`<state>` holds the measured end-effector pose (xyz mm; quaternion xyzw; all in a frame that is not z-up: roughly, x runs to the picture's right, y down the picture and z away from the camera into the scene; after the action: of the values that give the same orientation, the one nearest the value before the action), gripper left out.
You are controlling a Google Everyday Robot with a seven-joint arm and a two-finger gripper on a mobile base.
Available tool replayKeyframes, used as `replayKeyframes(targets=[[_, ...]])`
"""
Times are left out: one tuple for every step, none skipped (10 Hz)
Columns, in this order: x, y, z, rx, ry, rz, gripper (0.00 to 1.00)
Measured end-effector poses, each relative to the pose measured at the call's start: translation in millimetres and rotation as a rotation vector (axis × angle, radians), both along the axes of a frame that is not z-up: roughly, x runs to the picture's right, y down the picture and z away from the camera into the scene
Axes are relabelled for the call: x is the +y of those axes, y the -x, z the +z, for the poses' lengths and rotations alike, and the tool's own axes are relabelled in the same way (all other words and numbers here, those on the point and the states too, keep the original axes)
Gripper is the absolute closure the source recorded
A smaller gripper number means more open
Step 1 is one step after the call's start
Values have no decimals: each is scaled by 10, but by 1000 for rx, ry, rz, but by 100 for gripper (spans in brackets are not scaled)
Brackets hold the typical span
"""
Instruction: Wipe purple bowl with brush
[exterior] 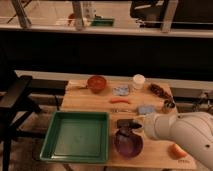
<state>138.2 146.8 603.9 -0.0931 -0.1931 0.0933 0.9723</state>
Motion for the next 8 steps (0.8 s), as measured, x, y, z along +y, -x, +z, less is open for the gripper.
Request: replayKeyframes(targets=[[7, 27, -19, -6, 1, -2, 100], [21, 52, -32, -11, 3, -4, 100], [39, 75, -38, -16, 7, -7, 100], [63, 89, -37, -18, 12, -9, 100], [95, 93, -32, -17, 18, -10, 100], [126, 70, -31, -9, 24, -10, 100], [153, 45, -28, 0, 29, -11, 100], [175, 14, -29, 13, 33, -15, 100]])
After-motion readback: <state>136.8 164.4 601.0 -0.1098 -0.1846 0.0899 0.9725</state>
